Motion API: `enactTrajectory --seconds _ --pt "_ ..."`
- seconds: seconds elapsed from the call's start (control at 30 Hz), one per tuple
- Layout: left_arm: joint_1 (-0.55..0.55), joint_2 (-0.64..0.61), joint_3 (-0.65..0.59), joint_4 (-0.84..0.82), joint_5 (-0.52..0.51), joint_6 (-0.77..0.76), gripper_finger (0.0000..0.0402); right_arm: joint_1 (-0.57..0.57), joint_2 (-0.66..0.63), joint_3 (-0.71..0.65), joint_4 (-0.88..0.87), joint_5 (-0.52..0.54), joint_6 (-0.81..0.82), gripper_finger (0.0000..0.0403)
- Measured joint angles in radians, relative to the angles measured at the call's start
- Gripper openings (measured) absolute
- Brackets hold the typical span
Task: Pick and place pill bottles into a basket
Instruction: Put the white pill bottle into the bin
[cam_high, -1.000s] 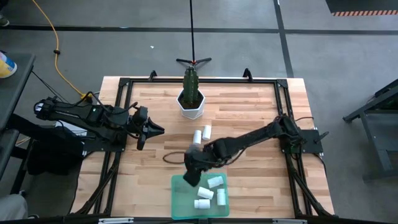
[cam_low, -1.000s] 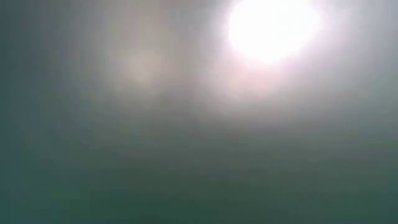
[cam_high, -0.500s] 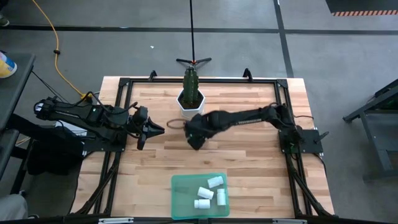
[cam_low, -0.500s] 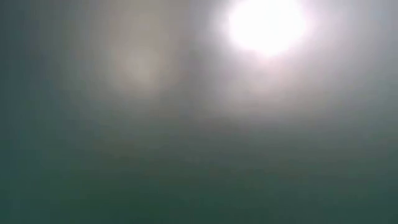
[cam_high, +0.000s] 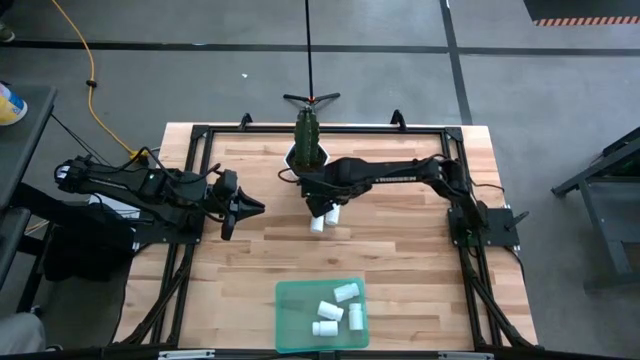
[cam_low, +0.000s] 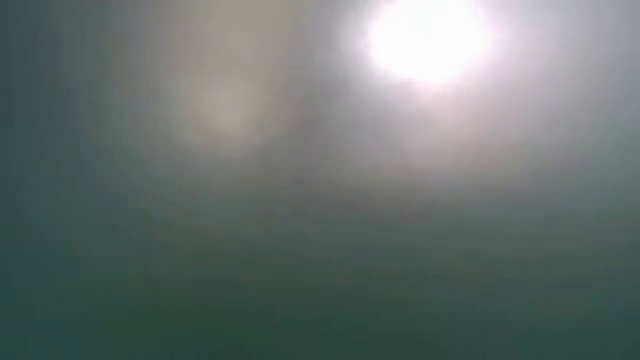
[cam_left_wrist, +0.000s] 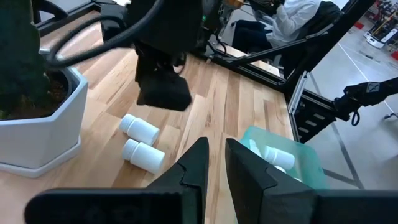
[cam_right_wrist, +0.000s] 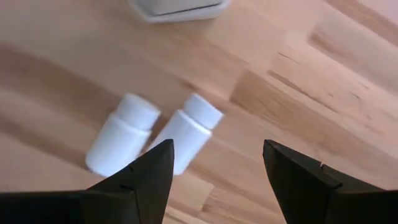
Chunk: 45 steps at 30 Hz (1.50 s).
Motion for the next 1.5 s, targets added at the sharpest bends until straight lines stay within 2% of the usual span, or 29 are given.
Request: enactTrajectory --seconds 0.27,0.47,0.87,1.5 --pt "0.0 0.0 0.0 -0.002 -0.001 0.015 0.009 0.008 0.011 0.0 0.018 -0.012 0.251 0.0236" --pt "0.0 0.0 0.0 -0.009 0.002 0.077 0.009 0.032 0.048 0.0 0.022 -0.032 0.369 0.0236" --pt "0.0 -0.002 0.0 -0.058 0.125 0.085 0.009 0.01 0.111 0.0 0.02 -0.111 0.399 0.0236" --pt "0.0 -0.003 0.0 -0.054 0.125 0.107 0.009 -0.046 0.118 0.001 0.035 -0.091 0.351 0.0271"
